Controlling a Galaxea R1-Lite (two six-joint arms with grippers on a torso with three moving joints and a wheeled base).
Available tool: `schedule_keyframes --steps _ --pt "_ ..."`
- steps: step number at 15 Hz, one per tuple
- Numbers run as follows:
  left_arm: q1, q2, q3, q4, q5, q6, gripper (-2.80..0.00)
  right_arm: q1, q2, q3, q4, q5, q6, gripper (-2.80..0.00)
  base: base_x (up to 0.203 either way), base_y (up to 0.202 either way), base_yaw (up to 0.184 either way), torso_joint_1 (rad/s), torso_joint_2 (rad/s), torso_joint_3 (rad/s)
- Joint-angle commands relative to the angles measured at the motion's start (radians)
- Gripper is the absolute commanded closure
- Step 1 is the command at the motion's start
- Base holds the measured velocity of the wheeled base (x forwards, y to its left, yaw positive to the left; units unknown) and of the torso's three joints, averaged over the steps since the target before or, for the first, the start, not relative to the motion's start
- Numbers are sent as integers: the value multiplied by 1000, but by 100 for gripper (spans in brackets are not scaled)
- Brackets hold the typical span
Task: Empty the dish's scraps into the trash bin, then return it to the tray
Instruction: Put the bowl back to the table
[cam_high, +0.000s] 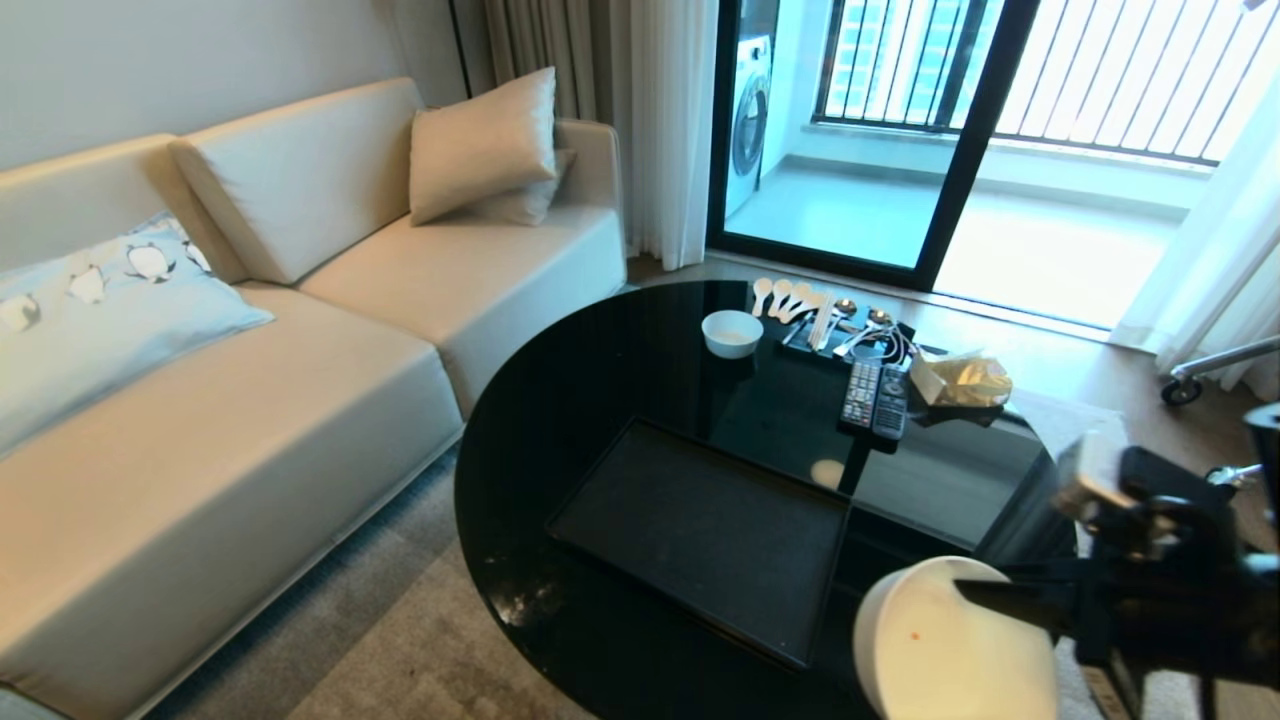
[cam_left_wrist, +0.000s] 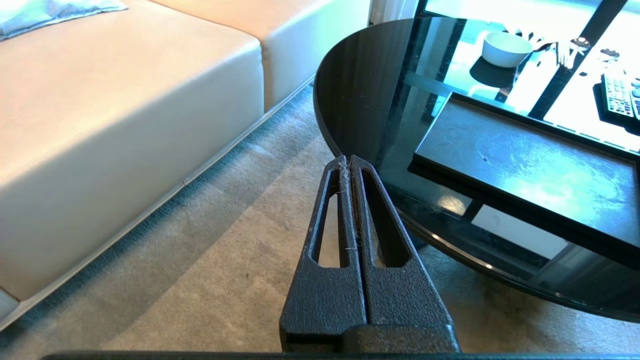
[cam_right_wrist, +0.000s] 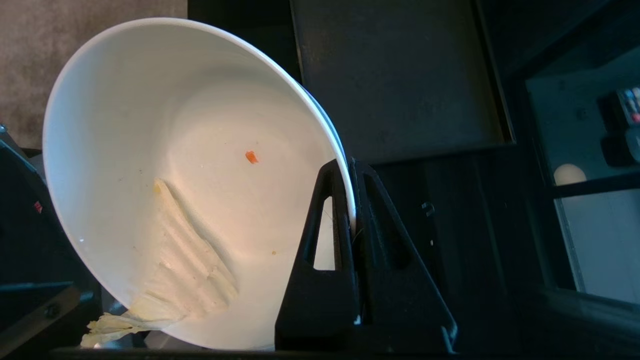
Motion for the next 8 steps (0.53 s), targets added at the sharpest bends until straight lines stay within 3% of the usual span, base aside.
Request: schedule_keyframes --steps 1,4,6,8 --pt "0 0 0 0 0 -1 0 138 306 -97 -70 -43 -3 0 0 0 0 0 0 0" --pt "0 0 0 0 0 -2 0 256 506 -242 -116 -98 22 0 0 0 0 0 0 0" --pt "0 0 0 0 0 -1 0 295 607 -348 -118 -146 88 0 0 0 0 0 0 0" --pt "0 0 0 0 0 -1 0 324 698 -445 -111 -242 200 0 0 0 0 0 0 0"
